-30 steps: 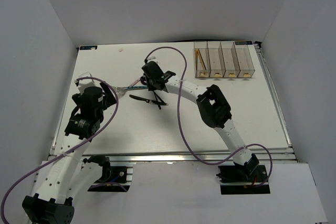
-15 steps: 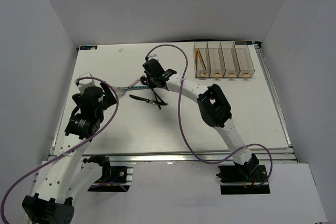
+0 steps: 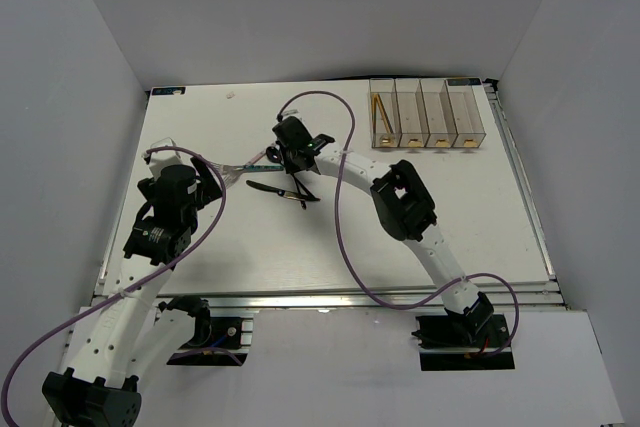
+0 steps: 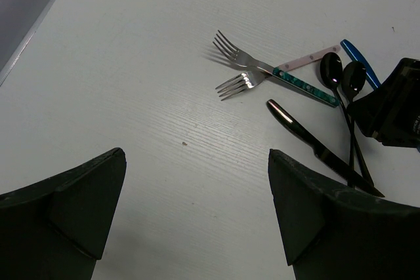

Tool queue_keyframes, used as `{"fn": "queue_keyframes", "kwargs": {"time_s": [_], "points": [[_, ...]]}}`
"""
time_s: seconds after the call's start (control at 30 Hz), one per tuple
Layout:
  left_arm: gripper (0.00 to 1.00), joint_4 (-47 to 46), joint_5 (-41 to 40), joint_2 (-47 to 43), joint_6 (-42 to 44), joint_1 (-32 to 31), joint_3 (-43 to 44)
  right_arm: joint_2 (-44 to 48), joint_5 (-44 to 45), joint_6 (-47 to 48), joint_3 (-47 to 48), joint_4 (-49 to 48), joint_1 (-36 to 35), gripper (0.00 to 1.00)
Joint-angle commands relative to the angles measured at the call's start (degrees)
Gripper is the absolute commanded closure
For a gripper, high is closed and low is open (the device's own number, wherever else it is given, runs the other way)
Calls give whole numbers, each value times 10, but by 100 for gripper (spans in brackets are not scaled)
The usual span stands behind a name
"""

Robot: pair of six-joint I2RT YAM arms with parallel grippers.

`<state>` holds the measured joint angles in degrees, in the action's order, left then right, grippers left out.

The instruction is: Sort the eating utensils into containers

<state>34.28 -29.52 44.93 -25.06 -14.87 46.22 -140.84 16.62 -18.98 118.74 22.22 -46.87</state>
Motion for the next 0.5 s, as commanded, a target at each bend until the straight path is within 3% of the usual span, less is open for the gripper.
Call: {"fn": "queue_keyframes", "kwargs": {"time_s": [0.0, 0.2, 0.47], "points": [[2, -4, 3, 1, 3, -4, -1, -13, -5, 3, 26, 3, 6, 70], [2, -5, 3, -1, 3, -4, -2, -11, 2, -2, 14, 5, 13, 71], [2, -4, 3, 0, 3, -4, -1, -11, -13, 6, 5, 26, 14, 91]]}}
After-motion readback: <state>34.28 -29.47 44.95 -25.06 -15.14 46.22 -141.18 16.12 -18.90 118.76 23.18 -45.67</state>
